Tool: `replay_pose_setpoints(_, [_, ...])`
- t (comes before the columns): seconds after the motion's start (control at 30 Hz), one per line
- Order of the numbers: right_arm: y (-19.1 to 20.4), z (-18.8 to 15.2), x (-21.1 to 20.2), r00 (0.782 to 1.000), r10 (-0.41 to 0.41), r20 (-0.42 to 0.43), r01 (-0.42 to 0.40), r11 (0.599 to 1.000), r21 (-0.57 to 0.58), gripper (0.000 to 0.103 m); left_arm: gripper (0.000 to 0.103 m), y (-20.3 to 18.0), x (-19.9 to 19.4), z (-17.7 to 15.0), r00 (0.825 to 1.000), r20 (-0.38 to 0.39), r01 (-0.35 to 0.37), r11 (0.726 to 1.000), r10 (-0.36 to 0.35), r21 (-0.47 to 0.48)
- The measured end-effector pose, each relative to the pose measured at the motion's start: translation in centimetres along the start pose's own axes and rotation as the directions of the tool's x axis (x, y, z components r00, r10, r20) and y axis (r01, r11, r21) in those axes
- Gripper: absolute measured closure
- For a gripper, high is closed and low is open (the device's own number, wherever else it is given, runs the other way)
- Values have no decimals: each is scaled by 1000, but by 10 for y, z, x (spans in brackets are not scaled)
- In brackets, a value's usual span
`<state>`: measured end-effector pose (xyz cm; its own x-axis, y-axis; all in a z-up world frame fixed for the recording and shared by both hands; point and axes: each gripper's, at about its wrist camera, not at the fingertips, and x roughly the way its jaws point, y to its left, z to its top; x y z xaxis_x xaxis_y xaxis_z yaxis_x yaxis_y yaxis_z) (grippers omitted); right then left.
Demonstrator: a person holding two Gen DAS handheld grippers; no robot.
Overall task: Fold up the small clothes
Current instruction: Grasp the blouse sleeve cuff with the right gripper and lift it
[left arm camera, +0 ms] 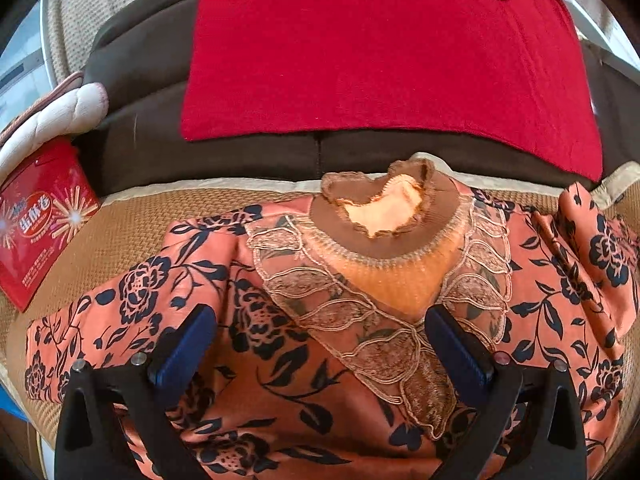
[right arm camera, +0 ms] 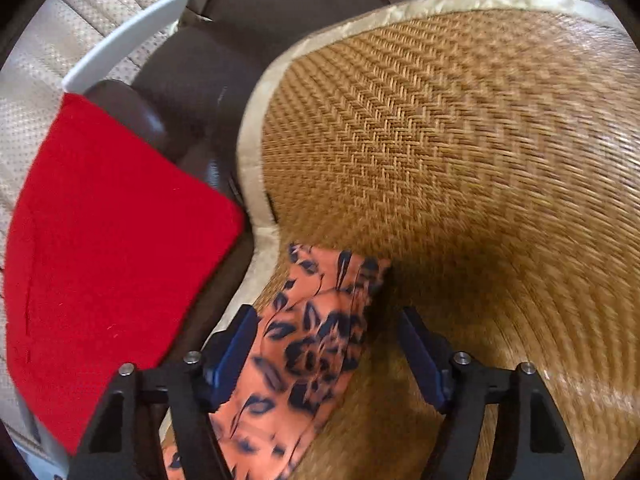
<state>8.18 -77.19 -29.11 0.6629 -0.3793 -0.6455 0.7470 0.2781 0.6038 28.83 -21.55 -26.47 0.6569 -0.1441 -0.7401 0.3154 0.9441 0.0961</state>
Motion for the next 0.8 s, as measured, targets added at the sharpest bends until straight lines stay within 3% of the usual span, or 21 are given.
replay_pose_setpoints(0.13, [-9, 6, 33, 1000, 0, -8, 0, 999, 33, 54, 0, -5, 2, -2, 1000, 16, -21, 999, 20, 44])
replay_pose_setpoints(0.17, [-11, 7, 43, 1000, 1, -27, 1, 999, 46, 64, 0, -5, 3, -3, 1000, 17, -27, 998, 26, 52])
replay_pose_setpoints(0.2, [-12, 9, 48, 999, 12, -38, -10, 998, 65, 66, 0, -5, 5, -3, 999, 16, -34, 998, 33, 60])
replay_pose_setpoints(0.33, [-7, 15, 57, 998, 63, -13, -63, 996, 56, 93, 0, -3, 11, -2, 999, 4, -40, 998, 40, 54])
replay_pose_setpoints(0.4, [0, 14, 56, 992, 125, 11, -126, 991, 54, 94, 0, -1, 10, -1, 999, 7, -37, 998, 36, 41])
replay_pose_setpoints(0.47, [8, 9, 51, 970, 242, 19, -243, 966, 94, 95, 0, 0, 7, 0, 999, 15, -38, 999, 37, 32])
replay_pose_setpoints(0.53, [15, 6, 48, 934, 359, 2, -354, 920, 171, 95, 0, 2, 5, 0, 999, 22, -42, 999, 42, 27])
replay_pose_setpoints(0.63, [45, -6, 45, 857, 515, -25, -493, 832, 253, 95, 0, 9, 1, 2, 998, 33, -51, 999, 51, 7])
replay_pose_setpoints(0.73, [88, -27, 25, 799, 598, -66, -569, 787, 240, 95, 0, 20, -2, 6, 998, 41, -50, 999, 51, -21])
replay_pose_setpoints(0.8, [118, -53, -3, 749, 656, -96, -624, 746, 233, 95, 0, 30, -3, 10, 998, 38, -47, 998, 48, -49])
